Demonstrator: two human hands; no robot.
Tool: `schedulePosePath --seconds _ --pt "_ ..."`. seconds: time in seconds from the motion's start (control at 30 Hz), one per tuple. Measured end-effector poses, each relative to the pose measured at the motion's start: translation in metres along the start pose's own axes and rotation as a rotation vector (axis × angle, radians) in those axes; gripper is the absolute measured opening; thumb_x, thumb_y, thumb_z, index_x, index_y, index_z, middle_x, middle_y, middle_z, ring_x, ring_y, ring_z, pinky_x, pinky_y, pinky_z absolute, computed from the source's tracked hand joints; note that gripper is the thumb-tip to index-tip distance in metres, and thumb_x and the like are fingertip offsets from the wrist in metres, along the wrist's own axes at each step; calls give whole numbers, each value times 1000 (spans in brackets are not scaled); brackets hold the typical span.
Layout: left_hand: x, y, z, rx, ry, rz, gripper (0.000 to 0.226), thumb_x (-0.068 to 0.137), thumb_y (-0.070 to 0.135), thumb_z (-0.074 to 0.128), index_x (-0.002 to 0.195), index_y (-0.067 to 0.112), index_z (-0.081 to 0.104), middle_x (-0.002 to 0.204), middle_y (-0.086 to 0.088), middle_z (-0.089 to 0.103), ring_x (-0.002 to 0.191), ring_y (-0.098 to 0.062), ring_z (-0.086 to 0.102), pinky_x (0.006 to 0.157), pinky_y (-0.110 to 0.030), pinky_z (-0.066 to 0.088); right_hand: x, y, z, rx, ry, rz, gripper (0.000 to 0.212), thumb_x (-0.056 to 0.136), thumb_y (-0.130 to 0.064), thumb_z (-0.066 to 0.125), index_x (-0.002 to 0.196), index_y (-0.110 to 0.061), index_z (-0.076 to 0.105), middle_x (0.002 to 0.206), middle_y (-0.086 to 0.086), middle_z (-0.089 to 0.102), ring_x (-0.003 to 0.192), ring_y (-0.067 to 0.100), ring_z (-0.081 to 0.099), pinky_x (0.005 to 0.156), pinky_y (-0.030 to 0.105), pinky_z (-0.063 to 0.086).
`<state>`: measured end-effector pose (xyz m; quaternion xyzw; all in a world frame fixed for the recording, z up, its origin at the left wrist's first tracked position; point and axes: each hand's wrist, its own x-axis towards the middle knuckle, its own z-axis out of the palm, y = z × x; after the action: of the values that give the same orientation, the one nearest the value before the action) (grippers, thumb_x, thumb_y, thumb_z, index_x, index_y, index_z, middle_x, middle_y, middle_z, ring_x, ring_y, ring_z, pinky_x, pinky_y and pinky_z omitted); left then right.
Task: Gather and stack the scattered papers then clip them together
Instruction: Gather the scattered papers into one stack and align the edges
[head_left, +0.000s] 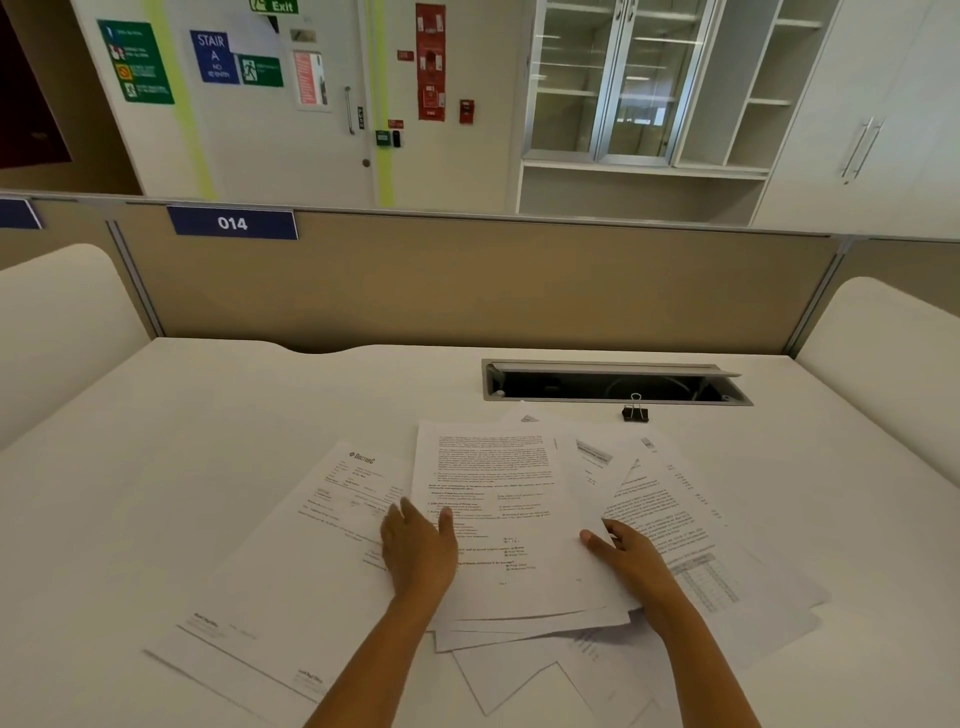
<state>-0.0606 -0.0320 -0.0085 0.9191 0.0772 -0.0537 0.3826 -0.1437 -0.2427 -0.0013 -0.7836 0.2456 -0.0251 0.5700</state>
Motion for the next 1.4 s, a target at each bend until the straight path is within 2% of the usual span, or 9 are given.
schedulePosePath --seconds 0.17,0.3,0.4,0.5,0.67,0.9,1.03,1.23,1.4 --pt "-17 -5 13 -45 -78 113 64 97 40 32 147 4 12 156 -11 17 144 -24 15 118 -36 14 -7 -9 1 4 -26 -33 16 91 -31 54 102 -25 43 87 -15 50 69 -4 49 56 10 42" --pt "-20 0 6 -190 -145 96 58 98 33 34 146 4 18 155 -11 20 144 -24 18 117 -36 16 -7 -7 1 32 -26 -20 24 87 -29 62 106 -28 48 106 -5 59 78 5 58 79 29 54" --pt "-16 6 -8 -375 -108 35 50 96 23 43 141 3 32 146 -13 38 134 -26 37 109 -35 31 -9 -5 -2 138 -17 -9 23 86 -25 64 105 -28 53 104 -7 64 80 10 64 73 29 57" --pt "-6 7 -22 -492 -111 -56 54 92 24 53 140 6 34 138 -11 49 126 -29 47 103 -39 38 -12 -4 -3 274 -23 23 33 82 -25 68 114 -23 59 106 3 70 83 26 72 75 45 59" --pt "10 6 -36 -747 -363 -22 40 84 30 65 120 13 60 117 -8 67 97 -19 66 81 -30 55 -21 -14 0 379 -36 -61 25 83 -22 67 106 -29 61 99 -4 73 77 17 73 61 30 58" --pt "-2 52 -63 -807 -75 409 27 90 24 55 117 26 53 103 9 65 89 -12 66 60 -15 56 -20 -63 2 312 122 -368 18 87 -30 60 103 -35 56 101 -9 68 89 16 68 64 23 55" --pt "-6 64 -73 -841 -24 469 30 85 25 61 112 29 51 105 6 64 92 -17 65 72 -27 59 -24 -80 3 307 151 -436 26 77 -41 65 100 -42 52 98 -14 65 86 14 66 62 21 54" --pt "-8 65 -83 -851 -61 504 35 70 40 65 102 32 54 109 1 66 92 -26 67 76 -38 59 -28 -84 0 399 85 -404 27 64 -33 74 90 -37 66 88 -12 74 81 16 72 60 29 58" --pt "-14 83 -97 -901 -32 571 23 76 45 51 93 29 56 83 14 69 72 -10 69 59 -22 56 -36 -101 -7 391 128 -436 28 64 -39 71 90 -35 64 86 -13 74 82 23 72 61 32 59"
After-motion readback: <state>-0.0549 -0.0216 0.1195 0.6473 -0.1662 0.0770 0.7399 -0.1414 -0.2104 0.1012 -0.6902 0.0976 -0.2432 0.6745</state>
